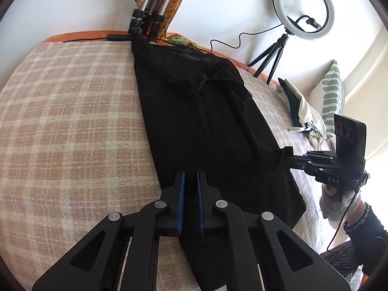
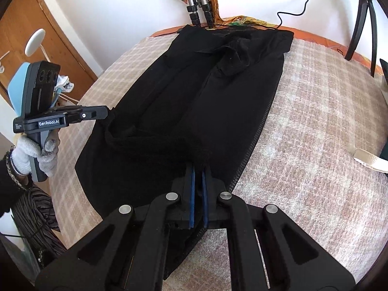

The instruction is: Fold small clothes

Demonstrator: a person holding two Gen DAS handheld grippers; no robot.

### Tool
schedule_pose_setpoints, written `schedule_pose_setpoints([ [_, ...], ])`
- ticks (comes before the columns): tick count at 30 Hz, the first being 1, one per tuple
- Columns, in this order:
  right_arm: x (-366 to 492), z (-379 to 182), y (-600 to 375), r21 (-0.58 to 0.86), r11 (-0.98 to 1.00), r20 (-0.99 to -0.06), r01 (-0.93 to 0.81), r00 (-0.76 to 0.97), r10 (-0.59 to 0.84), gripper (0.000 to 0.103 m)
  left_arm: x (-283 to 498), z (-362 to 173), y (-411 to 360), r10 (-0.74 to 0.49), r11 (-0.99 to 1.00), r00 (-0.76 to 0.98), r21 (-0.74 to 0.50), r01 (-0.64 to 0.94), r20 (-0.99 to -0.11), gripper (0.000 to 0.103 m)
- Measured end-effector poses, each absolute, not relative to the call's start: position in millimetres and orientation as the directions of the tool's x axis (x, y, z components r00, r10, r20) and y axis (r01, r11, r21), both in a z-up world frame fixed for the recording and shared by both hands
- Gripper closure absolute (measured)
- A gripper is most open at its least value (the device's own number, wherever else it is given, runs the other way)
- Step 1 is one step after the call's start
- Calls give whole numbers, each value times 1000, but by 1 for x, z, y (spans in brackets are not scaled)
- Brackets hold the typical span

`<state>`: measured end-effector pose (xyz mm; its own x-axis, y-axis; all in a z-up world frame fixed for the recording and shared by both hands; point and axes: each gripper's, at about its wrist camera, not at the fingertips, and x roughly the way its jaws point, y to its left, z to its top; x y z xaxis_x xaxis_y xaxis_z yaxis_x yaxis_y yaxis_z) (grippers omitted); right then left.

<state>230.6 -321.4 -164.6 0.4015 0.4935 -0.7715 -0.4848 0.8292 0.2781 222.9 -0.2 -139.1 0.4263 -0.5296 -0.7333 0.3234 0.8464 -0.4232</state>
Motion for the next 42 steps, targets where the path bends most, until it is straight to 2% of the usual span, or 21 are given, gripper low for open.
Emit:
schedule_pose_setpoints([
  [3,236,-165,-332,258,870,-788,-421,429,441,97,225,-138,1,-472,881,476,-371,294,-742,96],
  [6,236,-165,-328,252,869,-795,-425,421,436,97,226,-134,3,-476,879,473,-385,281,-742,93],
  [10,232,-153,-326,213,880,-791,-424,454,410,86,213,-121,-1,-464,885,499,-358,297,-732,93],
  [13,216,-139,-317,113,886,-788,-449,503,355,86,191,-118,-11,-473,876,496,-327,356,-728,93],
  [17,192,-140,-298,92,846,-791,-525,477,382,86,169,-131,-31,-459,855,423,-259,449,-781,93],
  [20,177,-156,-284,39,821,-834,-570,434,341,86,151,-146,-41,-407,850,371,-197,489,-835,93],
  [24,158,-171,-281,-20,798,-862,-602,415,292,86,126,-147,-43,-401,824,350,-166,542,-847,93],
  [26,153,-169,-285,2,797,-875,-604,385,293,86,117,-145,-40,-366,822,355,-120,556,-860,93],
  [30,148,-165,-295,23,796,-884,-605,359,298,86,110,-129,-29,-393,835,392,-145,530,-832,93],
  [36,162,-141,-303,104,837,-821,-537,429,377,85,139,-114,-40,-450,841,434,-208,499,-780,91],
  [40,173,-140,-304,92,867,-812,-490,467,351,70,166,-116,-50,-424,858,438,-196,475,-793,91],
  [42,179,-140,-306,86,871,-812,-483,473,343,69,180,-111,-44,-428,867,454,-212,452,-782,91],
])
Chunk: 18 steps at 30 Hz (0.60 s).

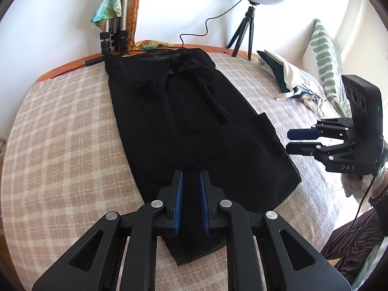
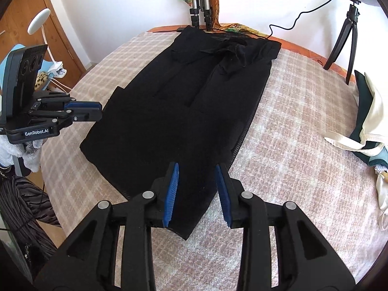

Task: Fold small clothes
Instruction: 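Move both open grippers along the strip to its collar end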

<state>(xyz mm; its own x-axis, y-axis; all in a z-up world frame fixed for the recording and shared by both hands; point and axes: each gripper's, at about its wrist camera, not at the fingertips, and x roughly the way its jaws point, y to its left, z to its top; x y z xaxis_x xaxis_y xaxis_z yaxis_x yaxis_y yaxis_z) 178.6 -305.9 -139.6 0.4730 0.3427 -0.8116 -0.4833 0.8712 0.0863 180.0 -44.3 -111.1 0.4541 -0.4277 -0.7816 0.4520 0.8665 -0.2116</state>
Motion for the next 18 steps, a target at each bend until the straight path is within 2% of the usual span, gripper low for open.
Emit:
schedule_pose_setpoints([
  [1,183,-138,-308,91,874,-811,-478,474,343,69,187,-109,-40,-430,872,460,-226,434,-777,90],
  [3,193,-133,-313,101,881,-804,-462,483,346,64,204,-107,-29,-434,881,466,-257,397,-771,68],
  [4,198,-131,-316,107,883,-797,-458,492,351,56,212,-106,-24,-431,888,476,-266,376,-766,45],
  [5,203,-128,-319,108,885,-789,-454,502,354,46,219,-105,-19,-428,893,491,-271,360,-759,39],
  [13,283,-116,-337,135,901,-781,-412,516,353,45,292,-107,7,-402,914,514,-297,277,-757,39],
  [18,346,-114,-357,250,900,-755,-357,510,412,45,342,-114,16,-413,911,515,-334,243,-751,39],
])
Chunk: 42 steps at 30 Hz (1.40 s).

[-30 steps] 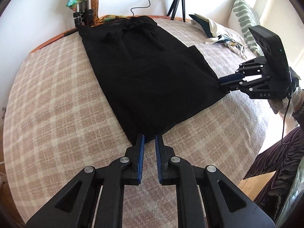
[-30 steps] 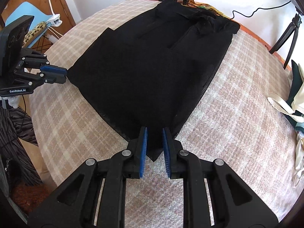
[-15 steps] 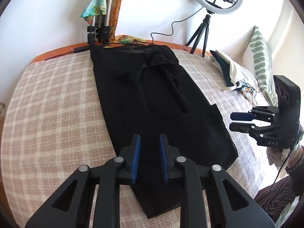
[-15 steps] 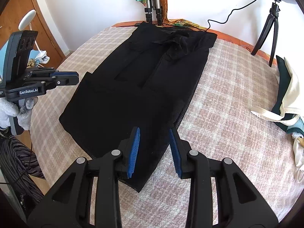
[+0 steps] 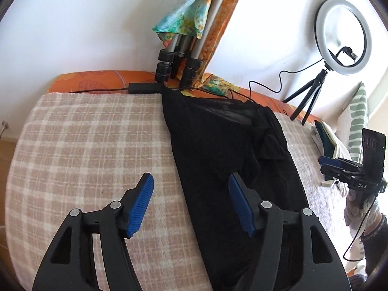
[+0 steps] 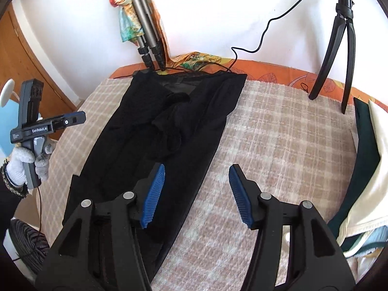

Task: Fold small clothes
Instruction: 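Move both open grippers along the strip to its collar end, then close both grippers on the collar end of the strip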

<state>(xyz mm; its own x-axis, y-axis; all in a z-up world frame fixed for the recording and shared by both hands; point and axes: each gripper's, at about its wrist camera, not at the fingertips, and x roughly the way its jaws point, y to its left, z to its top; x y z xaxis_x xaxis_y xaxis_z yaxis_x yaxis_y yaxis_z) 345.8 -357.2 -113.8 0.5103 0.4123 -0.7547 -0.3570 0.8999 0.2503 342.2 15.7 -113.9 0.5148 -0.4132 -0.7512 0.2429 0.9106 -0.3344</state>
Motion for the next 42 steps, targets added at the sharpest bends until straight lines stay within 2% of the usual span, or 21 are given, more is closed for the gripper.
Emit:
schedule_pose_setpoints([
  [7,432,-130,-377,381,882,-719,-277,511,471,45,404,-132,27,-480,872,507,-453,186,-716,40],
  [13,481,-142,-369,399,876,-704,-271,521,482,47,437,-145,27,-495,862,506,-472,185,-707,42],
  [15,491,-146,-363,406,869,-707,-281,506,494,64,444,-146,24,-490,867,505,-457,198,-710,42],
  [17,498,-149,-356,395,871,-721,-291,488,491,93,448,-148,21,-484,873,503,-438,216,-716,45],
  [20,504,-149,-344,318,901,-741,-296,515,431,99,453,-153,16,-460,887,503,-404,224,-731,51],
  [23,513,-147,-344,257,932,-756,-256,548,359,100,455,-155,17,-473,879,504,-421,223,-722,51],
  [27,508,-144,-364,346,913,-736,-217,541,407,98,456,-154,19,-511,856,511,-462,230,-691,49],
  [29,500,-147,-376,454,864,-702,-218,509,497,83,455,-153,20,-518,852,513,-467,237,-684,48],
  [30,495,-148,-378,466,856,-693,-225,509,511,81,455,-154,21,-517,853,511,-464,240,-687,48],
  [32,493,-155,-374,469,852,-704,-233,484,520,67,457,-156,21,-517,853,501,-465,235,-694,48],
  [34,494,-161,-368,485,839,-700,-245,467,541,66,459,-159,19,-525,847,497,-479,230,-691,48],
  [35,495,-163,-362,486,834,-694,-260,466,549,70,460,-160,18,-524,848,499,-478,229,-691,48],
  [36,495,-164,-354,482,830,-689,-281,464,557,80,460,-159,17,-521,850,501,-474,230,-691,48],
  [37,496,-164,-346,457,840,-699,-294,465,543,99,460,-159,17,-518,852,503,-471,230,-692,48],
  [40,496,-153,-344,346,892,-726,-291,519,451,100,463,-158,16,-512,856,506,-465,229,-694,48],
  [42,501,-151,-352,375,887,-718,-270,521,462,100,466,-159,15,-517,852,505,-472,226,-691,48],
])
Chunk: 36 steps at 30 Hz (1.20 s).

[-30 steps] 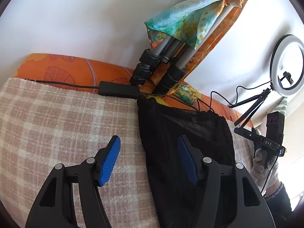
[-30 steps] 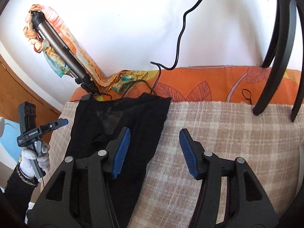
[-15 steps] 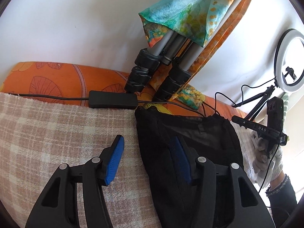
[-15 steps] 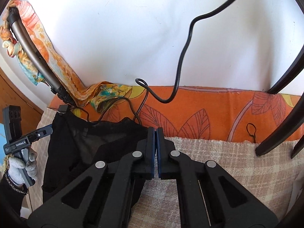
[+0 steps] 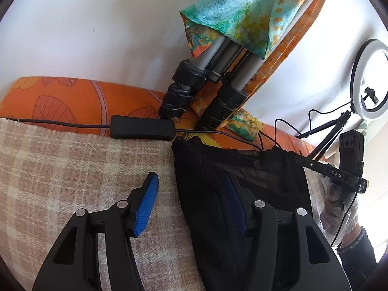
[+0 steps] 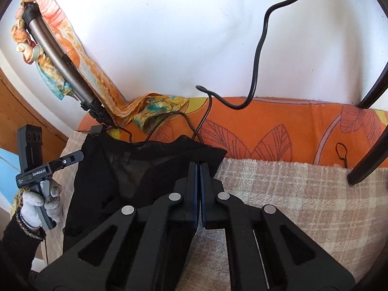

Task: Fold small clothes
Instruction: 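Close both grippers on the collar end of the strip, then lift the collar end with both grippers, fold it onto the hem end, release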

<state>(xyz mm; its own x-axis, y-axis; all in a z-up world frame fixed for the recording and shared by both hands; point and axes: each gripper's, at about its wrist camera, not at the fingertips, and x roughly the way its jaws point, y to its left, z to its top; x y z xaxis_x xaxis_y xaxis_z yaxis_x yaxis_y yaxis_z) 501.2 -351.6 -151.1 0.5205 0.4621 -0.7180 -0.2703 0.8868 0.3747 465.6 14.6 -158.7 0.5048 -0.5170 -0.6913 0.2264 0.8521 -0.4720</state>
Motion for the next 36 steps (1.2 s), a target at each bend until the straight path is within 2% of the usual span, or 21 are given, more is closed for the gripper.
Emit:
schedule_pose_setpoints([
  [3,498,-147,-359,396,873,-695,-285,528,488,100,468,-160,13,-521,850,501,-473,231,-691,48],
  [4,497,-148,-361,404,869,-701,-285,514,494,95,469,-161,12,-522,850,501,-471,235,-691,48],
  [5,497,-151,-362,411,869,-711,-276,500,495,76,470,-161,11,-520,851,503,-468,238,-690,48],
  [7,496,-157,-363,406,878,-716,-253,509,478,51,472,-161,8,-518,853,506,-464,241,-690,48],
  [10,497,-161,-356,423,865,-704,-271,503,502,51,474,-161,0,-515,856,508,-451,253,-691,51],
  [12,498,-162,-349,449,843,-696,-296,476,538,74,476,-163,-8,-517,856,498,-434,282,-696,82],
  [13,498,-162,-346,455,839,-699,-299,464,544,98,477,-165,-10,-524,852,482,-441,283,-702,101],
  [20,472,-131,-339,442,827,-654,-349,505,563,99,459,-146,-7,-547,836,515,-461,298,-660,101],
  [25,441,-101,-336,427,822,-629,-378,529,570,99,429,-120,-17,-536,844,532,-403,354,-656,101],
  [36,341,-64,-326,385,827,-632,-410,536,560,99,335,-72,-20,-559,829,568,-389,402,-604,101],
])
